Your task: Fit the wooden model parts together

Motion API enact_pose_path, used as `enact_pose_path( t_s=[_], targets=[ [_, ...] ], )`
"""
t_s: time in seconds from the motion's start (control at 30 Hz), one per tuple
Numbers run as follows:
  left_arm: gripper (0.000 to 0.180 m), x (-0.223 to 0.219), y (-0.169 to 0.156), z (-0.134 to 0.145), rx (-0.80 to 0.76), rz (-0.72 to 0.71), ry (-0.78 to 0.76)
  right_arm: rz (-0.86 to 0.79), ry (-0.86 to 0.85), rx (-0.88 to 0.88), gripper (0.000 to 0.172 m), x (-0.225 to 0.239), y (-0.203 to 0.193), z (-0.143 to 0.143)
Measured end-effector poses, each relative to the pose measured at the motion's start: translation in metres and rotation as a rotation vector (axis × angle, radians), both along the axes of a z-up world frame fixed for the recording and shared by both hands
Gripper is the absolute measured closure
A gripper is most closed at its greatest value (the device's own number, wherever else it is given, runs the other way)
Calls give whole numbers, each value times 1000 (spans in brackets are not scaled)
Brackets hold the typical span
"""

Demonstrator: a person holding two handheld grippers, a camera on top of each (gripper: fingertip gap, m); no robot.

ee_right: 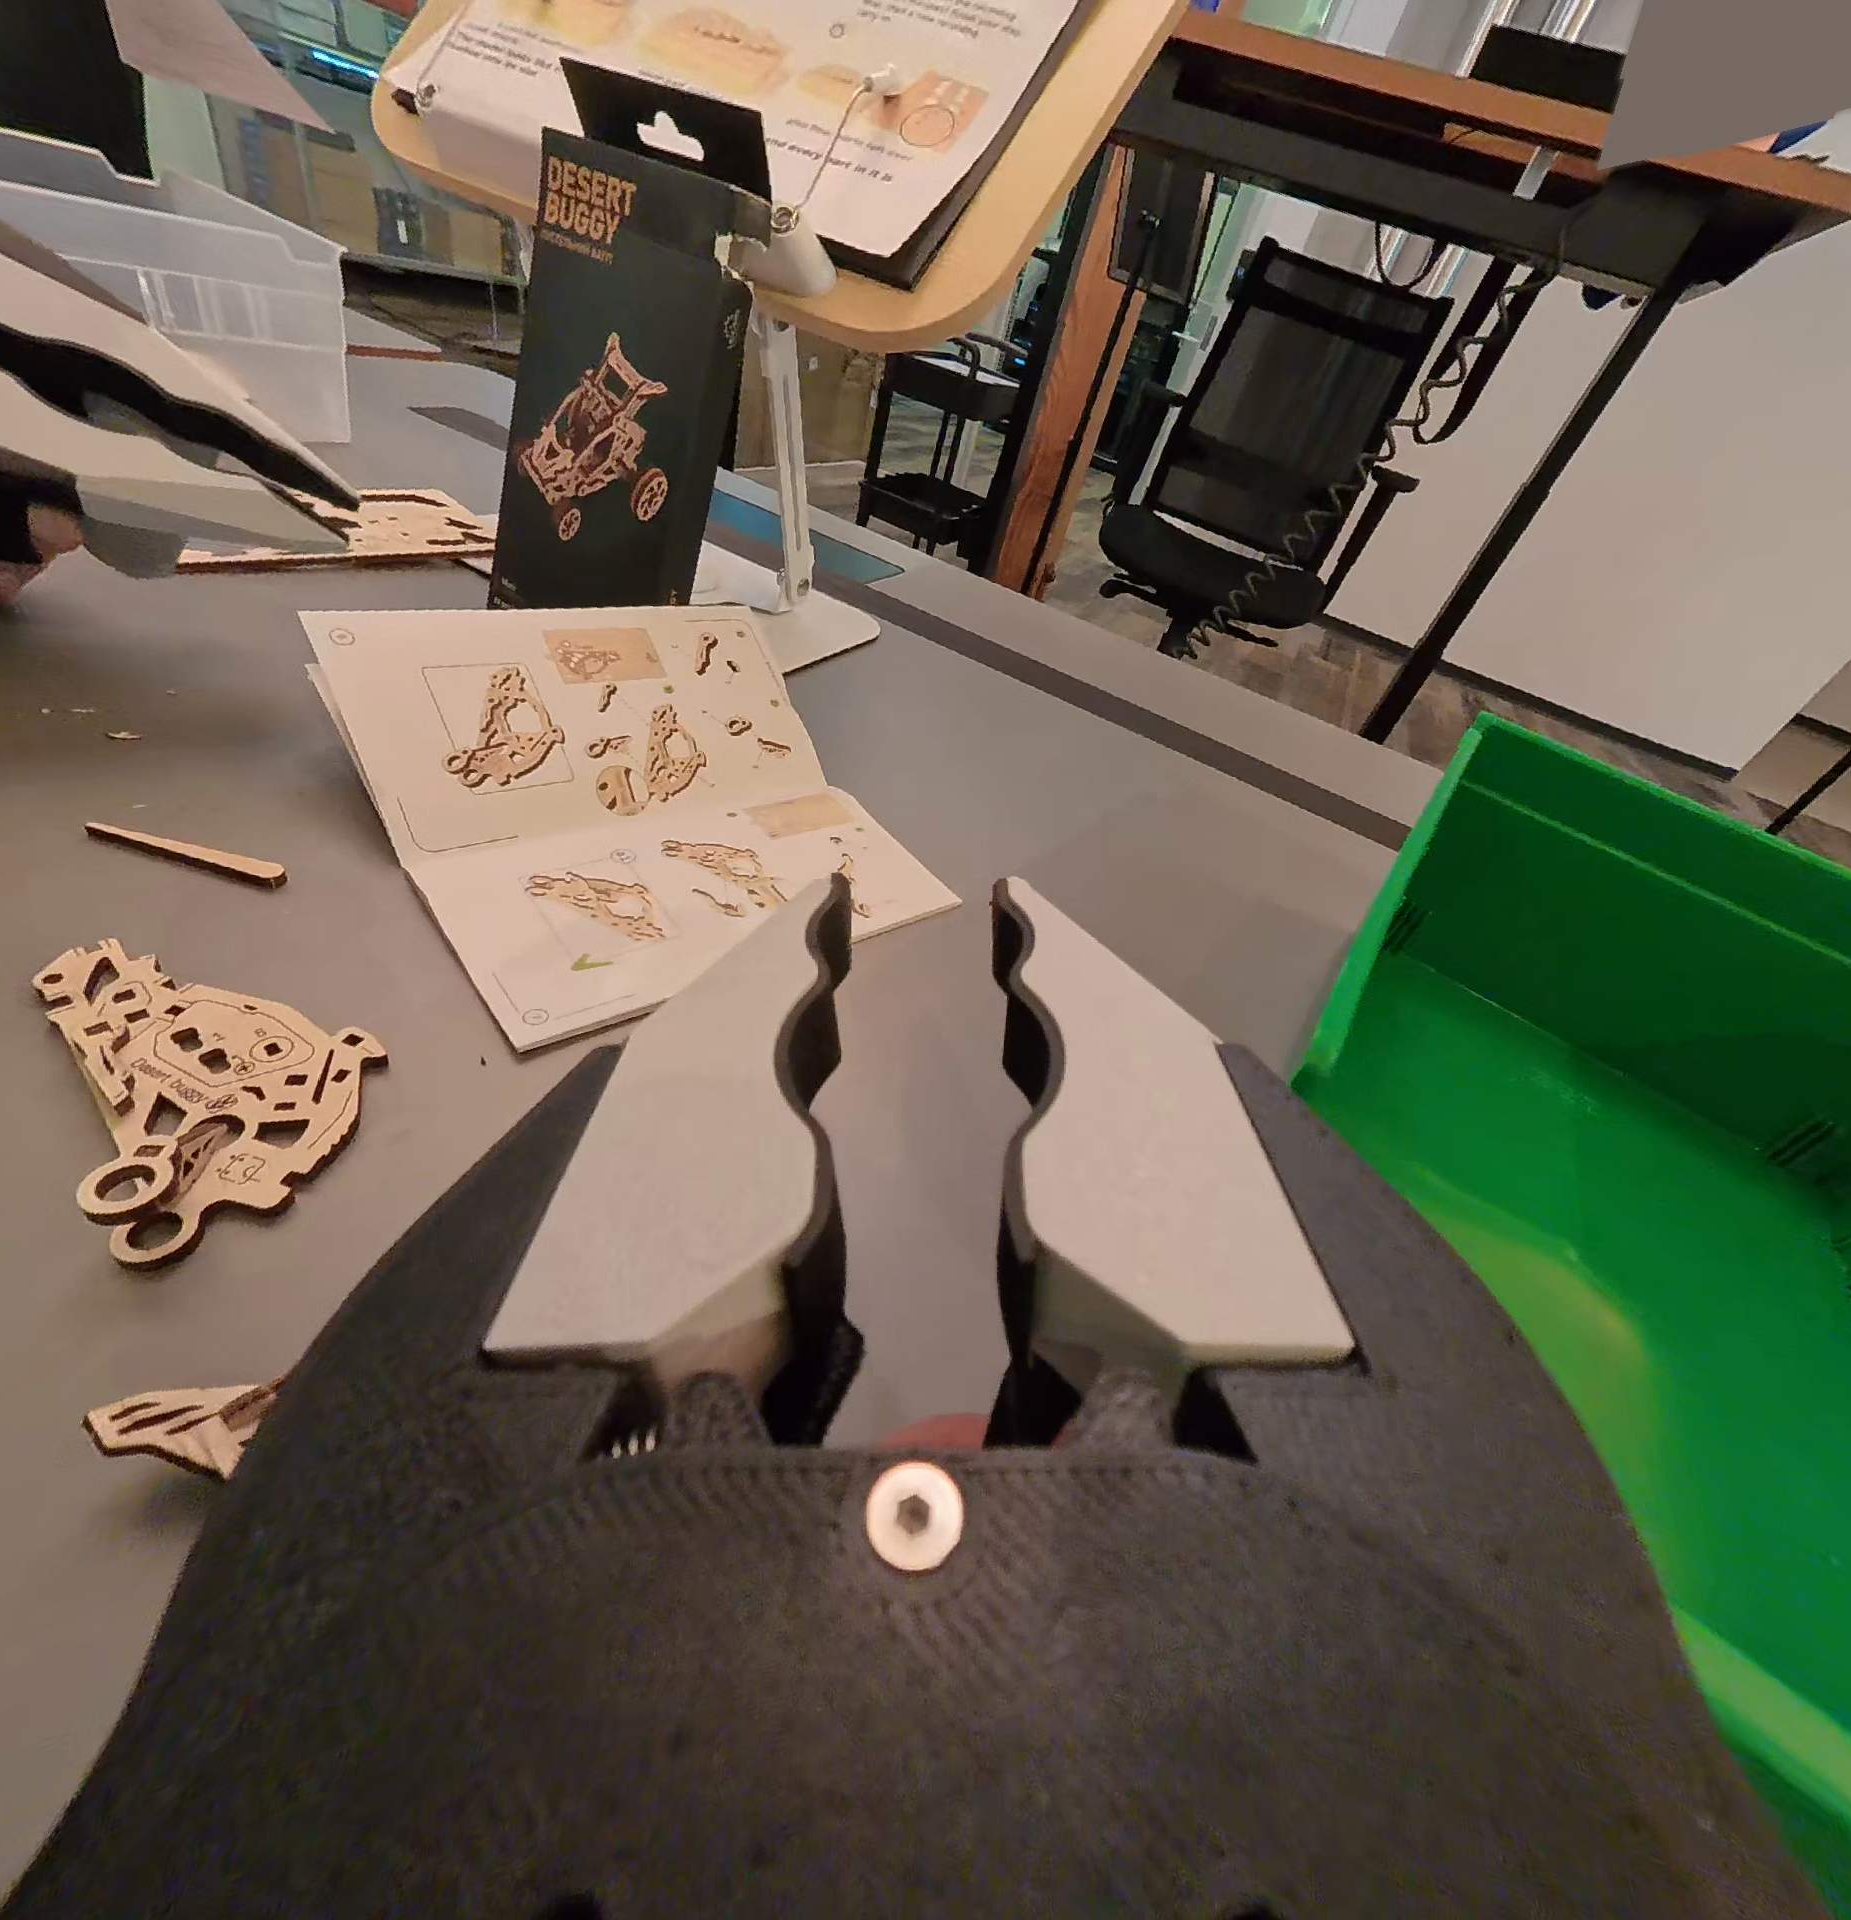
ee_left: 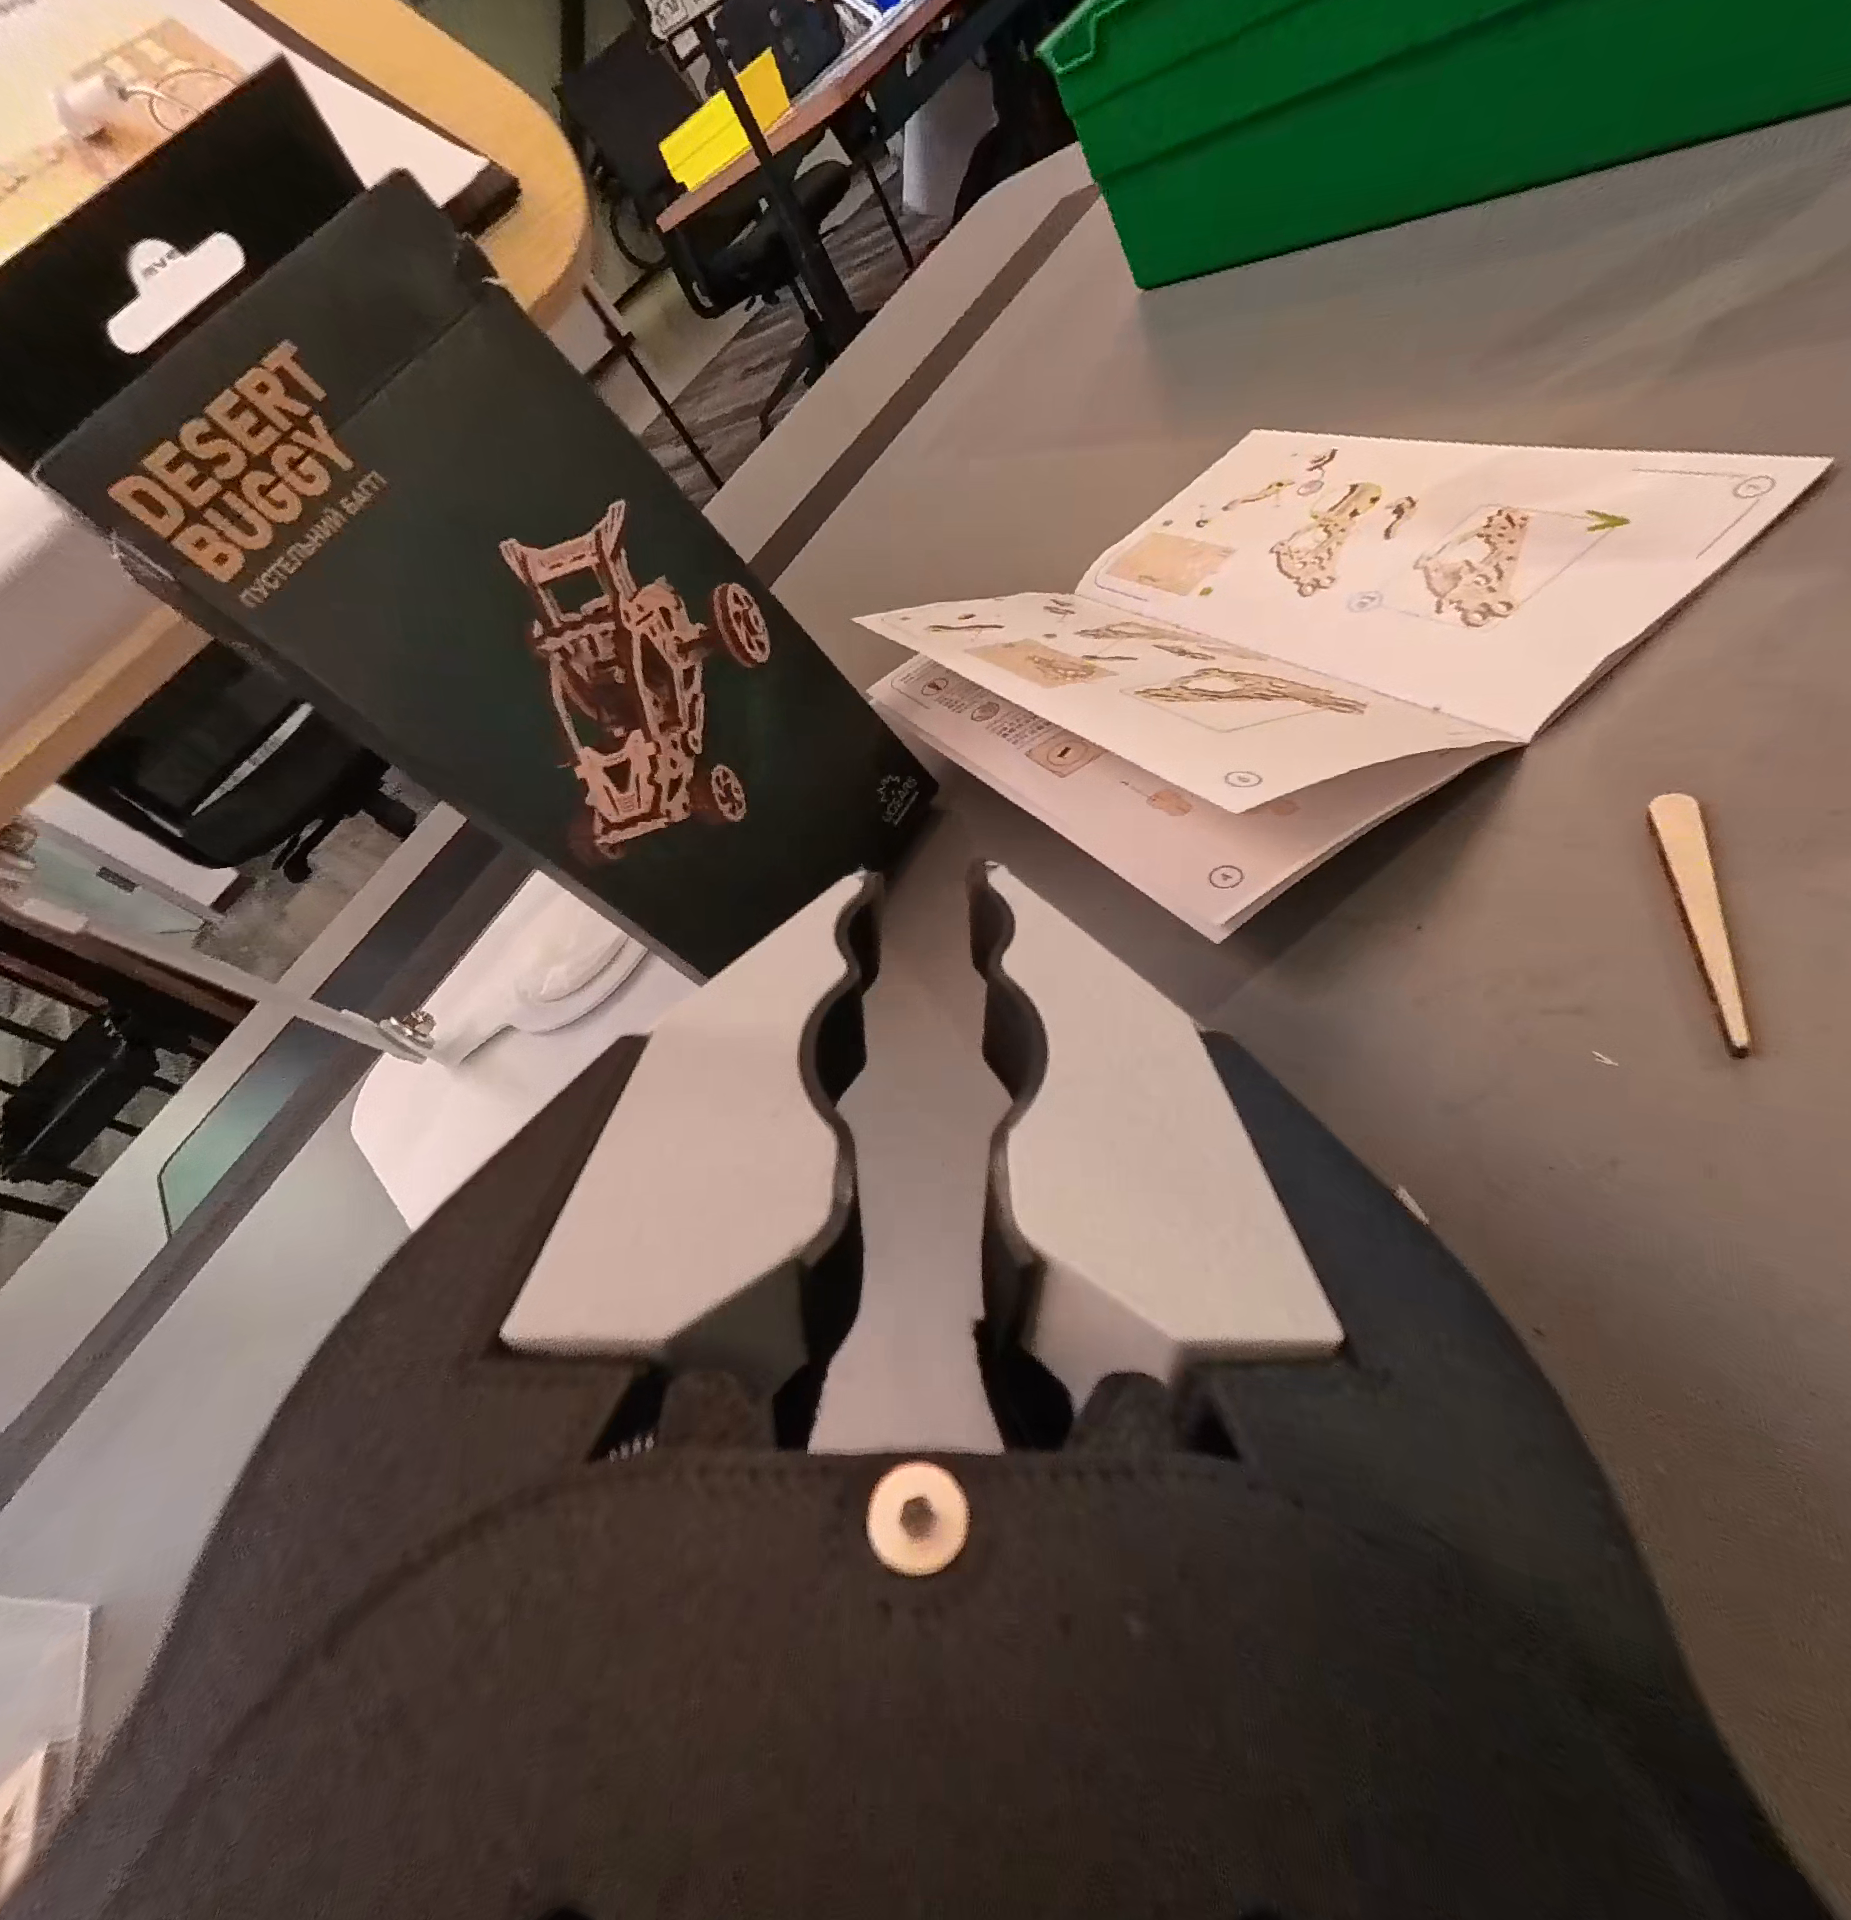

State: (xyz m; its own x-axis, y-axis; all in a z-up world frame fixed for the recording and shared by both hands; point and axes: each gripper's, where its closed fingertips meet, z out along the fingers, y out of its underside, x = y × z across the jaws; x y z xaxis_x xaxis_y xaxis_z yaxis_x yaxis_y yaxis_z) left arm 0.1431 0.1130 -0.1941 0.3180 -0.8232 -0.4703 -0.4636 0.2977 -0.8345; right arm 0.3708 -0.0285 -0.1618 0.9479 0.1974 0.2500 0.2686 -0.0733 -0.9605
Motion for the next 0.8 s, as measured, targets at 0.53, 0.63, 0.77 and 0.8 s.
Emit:
enact_pose_path(
  t_s=[0.53,0.63,0.77,0.8],
  targets=[
    [168,1,0,-3,2,0,16,-17,13,15,146,5,0,3],
    [168,1,0,-3,6,0,19,-17,12,15,146,5,0,3],
    [169,1,-1,-3,8,-1,22,-17,15,17,146,5,-1,3],
    [169,2,-1,-4,7,-1,23,-17,15,16,146,5,0,3]
  ],
)
